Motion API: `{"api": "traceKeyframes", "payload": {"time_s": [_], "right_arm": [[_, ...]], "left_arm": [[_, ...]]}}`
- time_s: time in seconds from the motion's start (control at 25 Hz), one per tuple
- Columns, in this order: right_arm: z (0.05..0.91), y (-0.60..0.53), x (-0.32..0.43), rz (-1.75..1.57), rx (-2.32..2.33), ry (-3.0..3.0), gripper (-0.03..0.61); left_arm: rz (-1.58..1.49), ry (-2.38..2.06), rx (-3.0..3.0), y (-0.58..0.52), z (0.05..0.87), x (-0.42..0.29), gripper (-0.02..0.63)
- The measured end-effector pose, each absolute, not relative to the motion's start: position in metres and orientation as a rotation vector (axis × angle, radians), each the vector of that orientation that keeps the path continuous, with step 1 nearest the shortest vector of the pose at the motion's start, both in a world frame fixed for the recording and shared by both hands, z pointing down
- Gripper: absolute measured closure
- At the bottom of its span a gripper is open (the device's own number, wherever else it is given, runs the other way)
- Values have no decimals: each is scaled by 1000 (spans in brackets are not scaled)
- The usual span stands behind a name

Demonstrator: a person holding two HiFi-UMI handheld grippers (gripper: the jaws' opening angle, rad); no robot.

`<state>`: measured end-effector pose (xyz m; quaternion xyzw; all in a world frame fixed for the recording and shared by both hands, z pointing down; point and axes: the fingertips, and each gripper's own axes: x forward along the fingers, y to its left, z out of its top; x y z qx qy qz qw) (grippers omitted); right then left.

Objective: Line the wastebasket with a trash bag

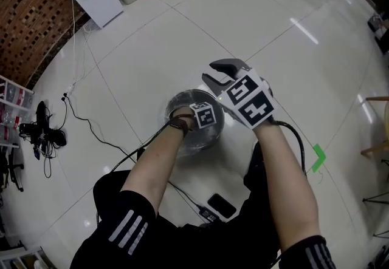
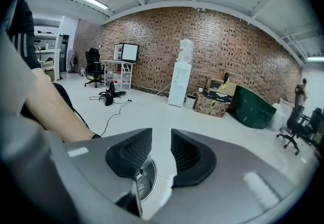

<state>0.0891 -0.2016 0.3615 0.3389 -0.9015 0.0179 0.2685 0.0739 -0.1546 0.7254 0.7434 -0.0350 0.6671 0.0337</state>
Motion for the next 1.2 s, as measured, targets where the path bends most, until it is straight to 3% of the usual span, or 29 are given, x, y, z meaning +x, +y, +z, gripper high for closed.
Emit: {"api": "traceKeyframes", "payload": {"time_s": [0.32, 0.56, 0.84, 1.2], "right_arm": [[363, -201, 94, 35, 927, -2423, 449], [390, -195, 87, 90, 851, -2385, 449], [443, -196, 70, 191, 778, -2317, 448], [547, -177, 33, 369, 600, -2152, 446]], "left_arm": [[1842, -185, 2551, -157, 624, 99, 448], [1778, -515, 2545, -188, 554, 32, 448], [1691, -721, 2338, -182, 560, -59, 448], [1648, -650, 2372, -173, 569, -66, 448]]}}
